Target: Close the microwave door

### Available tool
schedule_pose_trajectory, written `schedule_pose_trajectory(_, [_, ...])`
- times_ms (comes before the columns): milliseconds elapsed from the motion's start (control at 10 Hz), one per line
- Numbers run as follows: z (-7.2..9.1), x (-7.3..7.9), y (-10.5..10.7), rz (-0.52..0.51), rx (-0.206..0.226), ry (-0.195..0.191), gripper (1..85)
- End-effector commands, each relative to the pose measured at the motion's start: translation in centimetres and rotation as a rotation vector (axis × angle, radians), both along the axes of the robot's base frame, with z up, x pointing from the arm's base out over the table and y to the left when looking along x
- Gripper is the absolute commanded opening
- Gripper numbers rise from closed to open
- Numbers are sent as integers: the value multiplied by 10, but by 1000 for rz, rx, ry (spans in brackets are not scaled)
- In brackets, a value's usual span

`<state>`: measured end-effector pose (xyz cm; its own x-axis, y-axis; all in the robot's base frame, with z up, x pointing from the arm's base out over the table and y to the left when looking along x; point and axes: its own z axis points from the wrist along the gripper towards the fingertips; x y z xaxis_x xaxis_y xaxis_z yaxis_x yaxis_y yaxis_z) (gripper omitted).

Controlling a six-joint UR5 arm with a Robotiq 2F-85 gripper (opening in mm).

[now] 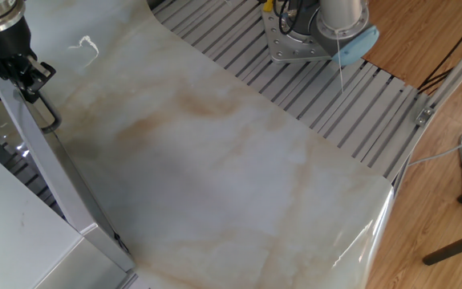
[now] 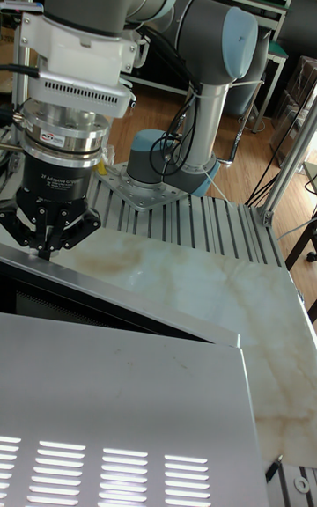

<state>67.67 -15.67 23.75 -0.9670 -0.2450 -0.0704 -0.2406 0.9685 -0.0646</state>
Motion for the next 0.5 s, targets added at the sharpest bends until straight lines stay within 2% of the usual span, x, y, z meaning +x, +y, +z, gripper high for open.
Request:
schedule_pose_trajectory(0, [0,4,2,5,9,-4,13])
schedule_pose_trajectory(400, [1,10,2,14,-2,-3,13])
